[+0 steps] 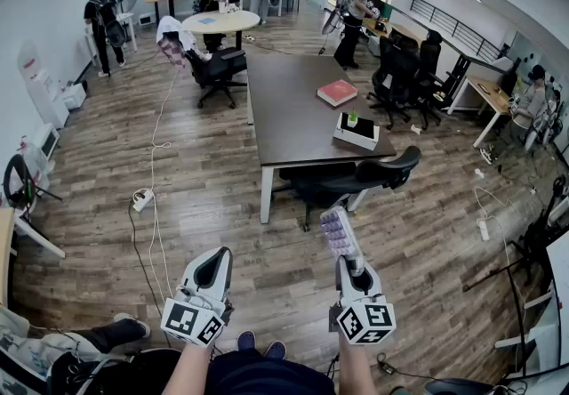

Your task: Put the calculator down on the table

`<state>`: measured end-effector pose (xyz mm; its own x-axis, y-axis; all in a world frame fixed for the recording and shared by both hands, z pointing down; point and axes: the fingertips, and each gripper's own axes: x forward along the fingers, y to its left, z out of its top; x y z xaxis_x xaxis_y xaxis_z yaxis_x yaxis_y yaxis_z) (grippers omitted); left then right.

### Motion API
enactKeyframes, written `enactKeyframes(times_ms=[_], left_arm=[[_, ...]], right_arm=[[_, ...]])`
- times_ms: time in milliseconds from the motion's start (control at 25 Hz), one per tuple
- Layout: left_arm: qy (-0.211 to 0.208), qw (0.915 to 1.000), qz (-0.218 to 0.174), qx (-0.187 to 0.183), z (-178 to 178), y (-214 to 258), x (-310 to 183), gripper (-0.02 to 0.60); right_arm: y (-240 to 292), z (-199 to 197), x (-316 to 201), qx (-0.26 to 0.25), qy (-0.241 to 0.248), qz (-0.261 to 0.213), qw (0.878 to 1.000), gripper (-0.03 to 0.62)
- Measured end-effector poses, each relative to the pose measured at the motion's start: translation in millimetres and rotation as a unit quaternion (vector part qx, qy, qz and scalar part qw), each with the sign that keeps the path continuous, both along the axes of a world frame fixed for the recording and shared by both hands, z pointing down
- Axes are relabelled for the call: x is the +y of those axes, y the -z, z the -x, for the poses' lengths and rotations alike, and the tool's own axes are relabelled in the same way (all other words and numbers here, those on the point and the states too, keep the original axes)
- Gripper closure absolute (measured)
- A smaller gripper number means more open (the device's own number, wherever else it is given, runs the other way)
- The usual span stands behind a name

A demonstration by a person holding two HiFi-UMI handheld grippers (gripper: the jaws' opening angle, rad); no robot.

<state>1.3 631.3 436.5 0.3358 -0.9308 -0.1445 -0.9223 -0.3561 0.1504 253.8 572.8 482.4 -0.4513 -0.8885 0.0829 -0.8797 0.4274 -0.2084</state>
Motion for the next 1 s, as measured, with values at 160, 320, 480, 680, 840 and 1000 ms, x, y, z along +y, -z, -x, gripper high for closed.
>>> enactKeyframes(times_ms=[160,320,480,680,840,1000], left_arm=[[0.000,1.0000,0.009,-0.004,-0.5,-1.8,0.6,0.586],[-0.004,0.9998,0.014,-0.011,2.9,-7.3,-0.7,0.586],[-0.009,0.9997,0.020,-0.010,11.1,-11.1,-2.7,0.586],[-0.016,0.9994,0.026,-0.013,24.2,-18.2,-15.8,0.586],[-0.018,0.9981,0.028,-0.052,37.4,-21.2,-31.3,0.586],[-0.029,0.9981,0.021,-0.050,51.5,-21.9,-44.9,0.586]], right_arm=[[1.2,-0.9,5.9,0.015,-0.001,-0.005,1.000,0.476],[3.9,3.7,8.0,0.035,-0.006,-0.015,0.999,0.476],[6.1,9.0,8.5,0.053,-0.020,-0.023,0.998,0.474],[1.8,21.5,0.6,0.054,-0.023,-0.021,0.998,0.476],[2.3,34.6,-10.5,0.064,-0.030,-0.024,0.997,0.476],[2.9,49.1,-18.4,0.067,-0.035,-0.029,0.997,0.474]])
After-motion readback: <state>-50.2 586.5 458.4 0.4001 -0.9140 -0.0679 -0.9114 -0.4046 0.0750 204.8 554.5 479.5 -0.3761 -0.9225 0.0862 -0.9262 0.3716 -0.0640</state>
